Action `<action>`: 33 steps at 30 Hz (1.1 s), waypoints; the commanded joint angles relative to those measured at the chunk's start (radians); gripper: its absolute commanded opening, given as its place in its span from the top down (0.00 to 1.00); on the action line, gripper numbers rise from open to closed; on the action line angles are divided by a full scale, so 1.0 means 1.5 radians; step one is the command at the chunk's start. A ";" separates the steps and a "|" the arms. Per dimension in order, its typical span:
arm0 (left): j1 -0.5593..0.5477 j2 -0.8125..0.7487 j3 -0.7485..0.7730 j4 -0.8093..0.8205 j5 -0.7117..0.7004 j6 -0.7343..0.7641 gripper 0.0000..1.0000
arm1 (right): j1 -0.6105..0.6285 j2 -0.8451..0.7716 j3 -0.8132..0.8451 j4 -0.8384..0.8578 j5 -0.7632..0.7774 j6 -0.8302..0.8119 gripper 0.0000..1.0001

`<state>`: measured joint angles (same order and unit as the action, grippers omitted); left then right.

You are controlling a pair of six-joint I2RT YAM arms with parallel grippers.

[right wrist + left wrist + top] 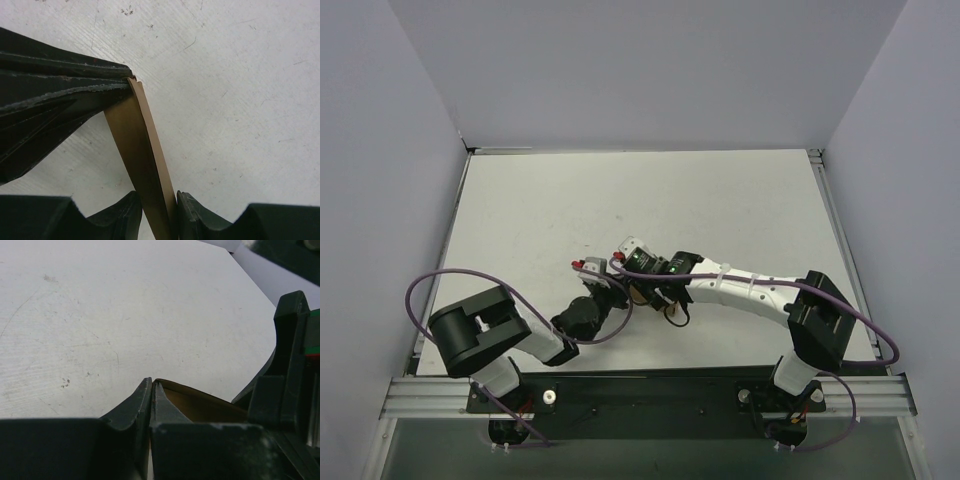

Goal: Fold the paper box

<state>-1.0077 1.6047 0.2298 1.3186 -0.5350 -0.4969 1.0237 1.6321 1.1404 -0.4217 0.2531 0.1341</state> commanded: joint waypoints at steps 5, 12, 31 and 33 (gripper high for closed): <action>-0.077 0.003 0.032 -0.374 0.040 -0.004 1.00 | -0.023 -0.016 0.053 0.089 0.039 0.070 0.83; -0.100 0.006 0.067 -0.426 0.010 0.012 1.00 | -0.033 -0.050 0.045 0.076 0.042 0.089 0.67; -0.123 0.003 0.079 -0.445 -0.022 0.015 1.00 | -0.045 -0.210 -0.053 -0.019 0.080 0.175 0.43; -0.123 0.004 0.081 -0.447 -0.024 0.015 1.00 | -0.050 -0.254 -0.073 -0.044 0.083 0.199 0.43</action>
<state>-1.1706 1.5574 0.3950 0.9787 -0.6304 -0.4866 0.9657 1.3769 1.0813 -0.3801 0.3183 0.3511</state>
